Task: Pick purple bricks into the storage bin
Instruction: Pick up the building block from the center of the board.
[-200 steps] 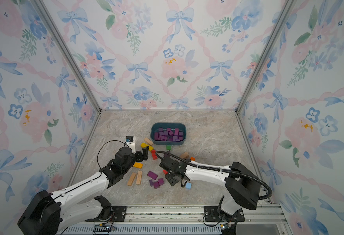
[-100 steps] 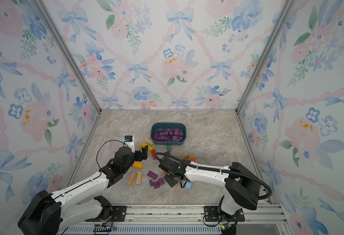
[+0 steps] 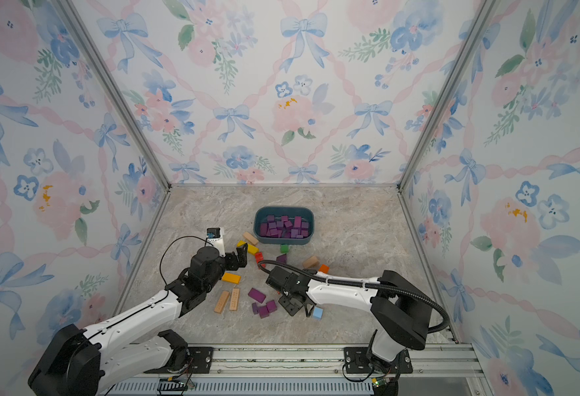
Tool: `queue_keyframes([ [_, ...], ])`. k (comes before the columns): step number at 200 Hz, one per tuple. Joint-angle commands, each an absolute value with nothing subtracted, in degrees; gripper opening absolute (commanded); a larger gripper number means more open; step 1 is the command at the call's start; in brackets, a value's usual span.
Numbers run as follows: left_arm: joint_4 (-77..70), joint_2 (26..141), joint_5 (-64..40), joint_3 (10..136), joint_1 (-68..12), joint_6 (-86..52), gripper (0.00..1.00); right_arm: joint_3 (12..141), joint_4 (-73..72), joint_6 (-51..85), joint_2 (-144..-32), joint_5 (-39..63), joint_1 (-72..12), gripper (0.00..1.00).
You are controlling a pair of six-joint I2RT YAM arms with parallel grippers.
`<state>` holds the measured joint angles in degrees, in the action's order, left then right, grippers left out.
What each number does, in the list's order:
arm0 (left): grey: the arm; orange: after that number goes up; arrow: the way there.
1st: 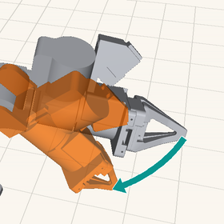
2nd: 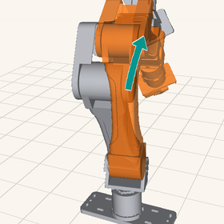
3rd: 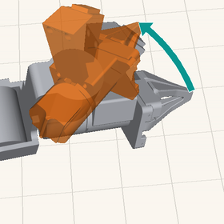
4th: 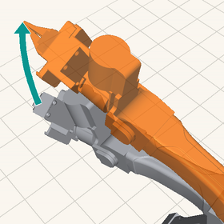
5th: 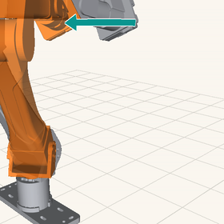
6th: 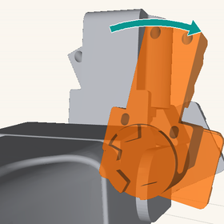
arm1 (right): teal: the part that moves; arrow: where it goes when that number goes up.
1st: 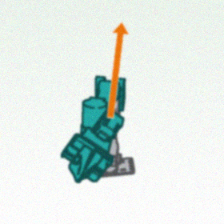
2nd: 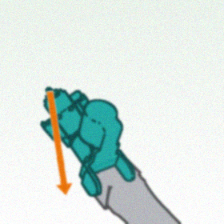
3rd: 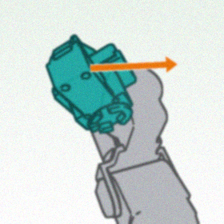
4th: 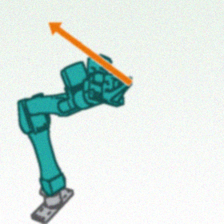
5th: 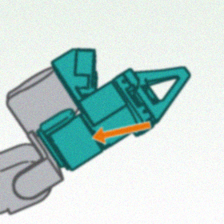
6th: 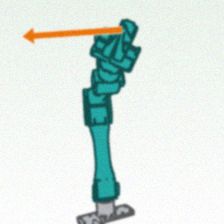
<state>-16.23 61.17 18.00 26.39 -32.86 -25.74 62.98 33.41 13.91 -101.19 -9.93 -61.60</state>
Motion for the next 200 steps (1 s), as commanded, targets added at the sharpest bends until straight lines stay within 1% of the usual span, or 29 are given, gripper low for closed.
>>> queue_keyframes([
  [1, -16.37, 60.70, 17.65, 25.57, -32.31, -26.27, 0.98, 63.01, 33.58, 13.01, -102.96, -10.26, -61.94, 0.46],
  [7, -16.39, 60.85, 17.55, 25.64, -32.27, -26.24, 0.98, 62.76, 32.96, 12.88, -103.05, -9.68, -61.96, 0.45],
  [33, -16.43, 61.33, 17.09, 25.74, -32.10, -26.23, 0.98, 62.18, 31.20, 12.80, -103.69, -7.32, -61.57, 0.36],
  [71, -16.36, 61.78, 16.67, 25.81, -31.89, -26.18, 0.98, 61.49, 31.05, 12.76, -102.89, -6.08, -60.12, 0.26],
  [142, -16.32, 63.32, 16.17, 26.37, -31.48, -26.50, 0.98, 62.08, 30.80, 13.45, -96.70, -3.15, -55.99, 0.26],
  [175, -16.19, 63.91, 15.74, 26.54, -31.30, -26.63, 0.98, 64.34, 29.09, 13.91, -95.13, -2.26, -50.47, 0.27],
  [200, -15.61, 63.90, 16.23, 26.74, -31.14, -26.27, 0.98, 69.55, 28.09, 12.33, -95.31, -2.31, -45.72, 0.27],
])
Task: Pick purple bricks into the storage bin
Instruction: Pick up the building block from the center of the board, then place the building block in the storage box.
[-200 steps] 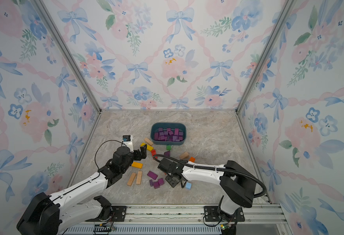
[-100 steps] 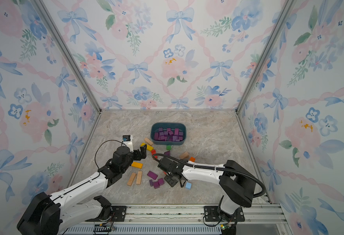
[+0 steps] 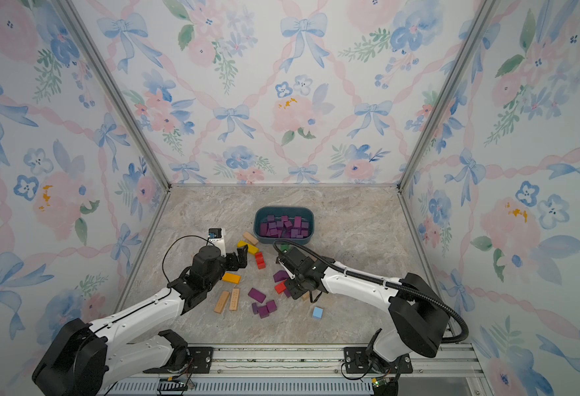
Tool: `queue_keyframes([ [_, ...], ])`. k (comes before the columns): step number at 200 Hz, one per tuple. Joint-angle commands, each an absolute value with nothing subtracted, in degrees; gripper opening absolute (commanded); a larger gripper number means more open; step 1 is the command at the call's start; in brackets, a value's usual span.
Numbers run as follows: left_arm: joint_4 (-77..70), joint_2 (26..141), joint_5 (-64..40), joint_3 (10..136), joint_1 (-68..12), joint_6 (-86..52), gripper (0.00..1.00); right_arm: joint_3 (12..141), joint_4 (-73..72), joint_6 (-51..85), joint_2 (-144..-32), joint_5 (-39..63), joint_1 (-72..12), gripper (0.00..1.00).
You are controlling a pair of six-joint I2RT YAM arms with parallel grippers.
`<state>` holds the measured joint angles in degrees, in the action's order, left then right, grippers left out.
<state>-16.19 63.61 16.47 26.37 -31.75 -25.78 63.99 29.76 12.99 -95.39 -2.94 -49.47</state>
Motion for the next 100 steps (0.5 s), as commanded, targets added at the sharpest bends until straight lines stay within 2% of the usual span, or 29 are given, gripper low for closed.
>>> queue_keyframes([
  [1, -15.58, 63.90, 16.25, 26.77, -31.17, -26.27, 0.98, 69.84, 28.06, 12.23, -95.38, -2.30, -45.58, 0.27],
  [46, -11.76, 64.36, 16.67, 28.44, -31.11, -25.38, 0.98, 81.95, 27.33, 12.37, -101.94, 0.43, -36.38, 0.27],
  [100, -4.52, 67.97, 14.95, 32.72, -31.16, -25.69, 0.98, 95.26, 30.08, 15.44, -116.11, 0.34, -27.90, 0.29],
])
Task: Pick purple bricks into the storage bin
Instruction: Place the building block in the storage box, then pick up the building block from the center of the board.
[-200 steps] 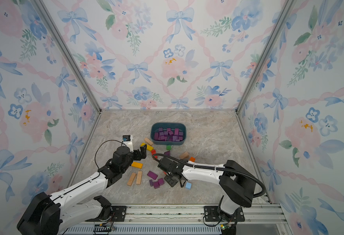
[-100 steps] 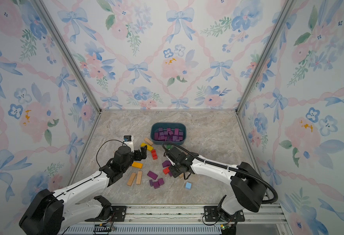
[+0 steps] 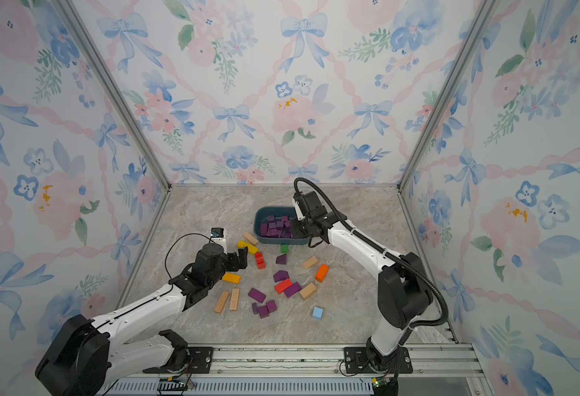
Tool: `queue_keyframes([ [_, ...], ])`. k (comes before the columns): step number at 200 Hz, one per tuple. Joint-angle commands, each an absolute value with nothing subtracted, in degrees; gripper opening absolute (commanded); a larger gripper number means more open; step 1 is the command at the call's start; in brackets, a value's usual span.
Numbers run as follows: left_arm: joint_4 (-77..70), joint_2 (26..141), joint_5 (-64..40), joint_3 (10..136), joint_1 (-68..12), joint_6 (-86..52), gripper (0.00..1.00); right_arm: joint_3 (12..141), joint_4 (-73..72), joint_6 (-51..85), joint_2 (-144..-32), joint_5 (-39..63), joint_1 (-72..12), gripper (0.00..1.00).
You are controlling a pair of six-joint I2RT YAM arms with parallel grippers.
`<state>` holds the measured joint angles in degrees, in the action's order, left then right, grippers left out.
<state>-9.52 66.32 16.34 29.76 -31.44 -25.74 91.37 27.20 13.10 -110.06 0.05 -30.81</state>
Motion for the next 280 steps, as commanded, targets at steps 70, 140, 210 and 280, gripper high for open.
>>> queue_keyframes([
  [70, 3.95, 67.91, 12.27, 36.97, -31.36, -26.91, 0.98, 98.24, 25.99, 16.28, -120.58, 1.85, -25.78, 0.76],
  [140, 15.54, 62.00, 7.01, 38.07, -35.70, -30.18, 0.98, 84.52, 19.85, 13.11, -105.87, -0.24, -27.74, 0.85],
  [210, 22.43, 59.42, -0.14, 35.40, -43.38, -37.51, 0.91, 76.72, 23.12, 12.32, -95.61, -3.82, -28.99, 0.93],
  [280, 25.99, 58.85, -1.28, 32.46, -50.29, -43.49, 0.68, 74.31, 25.38, 12.48, -92.34, -3.08, -29.12, 0.85],
])
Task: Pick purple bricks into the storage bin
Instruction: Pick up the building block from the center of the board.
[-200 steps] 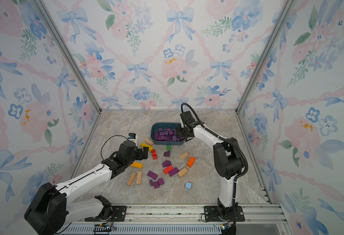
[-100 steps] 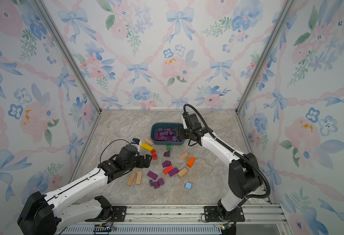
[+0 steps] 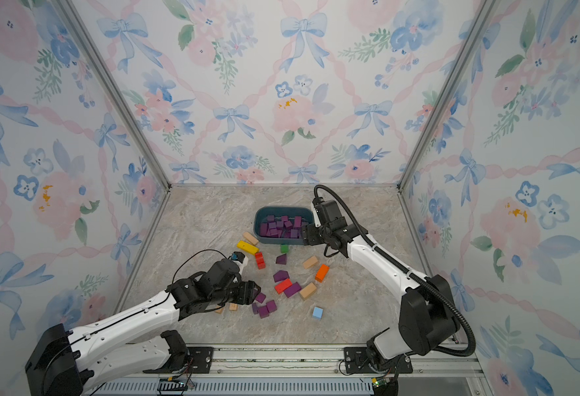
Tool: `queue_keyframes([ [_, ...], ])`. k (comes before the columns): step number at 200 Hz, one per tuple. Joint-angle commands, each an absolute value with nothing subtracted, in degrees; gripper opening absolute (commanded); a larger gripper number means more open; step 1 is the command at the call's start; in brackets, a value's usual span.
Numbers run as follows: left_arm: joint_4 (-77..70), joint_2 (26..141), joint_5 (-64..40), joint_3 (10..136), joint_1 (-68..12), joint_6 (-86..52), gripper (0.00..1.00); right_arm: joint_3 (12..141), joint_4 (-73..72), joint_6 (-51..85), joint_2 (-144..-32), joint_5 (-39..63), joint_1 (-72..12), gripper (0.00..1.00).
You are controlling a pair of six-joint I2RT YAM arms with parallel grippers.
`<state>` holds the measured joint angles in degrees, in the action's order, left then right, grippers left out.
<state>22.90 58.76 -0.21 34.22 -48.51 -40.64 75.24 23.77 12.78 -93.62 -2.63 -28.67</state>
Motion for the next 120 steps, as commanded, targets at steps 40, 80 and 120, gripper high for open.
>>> queue_keyframes([
  [40, 26.04, 59.41, -0.47, 31.07, -51.75, -45.39, 0.53, 73.06, 25.57, 12.63, -91.07, -3.86, -29.10, 0.82],
  [80, 25.93, 61.86, -0.72, 31.51, -52.62, -46.00, 0.50, 72.51, 25.91, 12.69, -91.32, -4.24, -29.02, 0.80],
  [120, 25.93, 63.74, 0.27, 32.29, -53.26, -46.40, 0.48, 71.73, 26.19, 12.92, -91.41, -4.66, -28.66, 0.78],
])
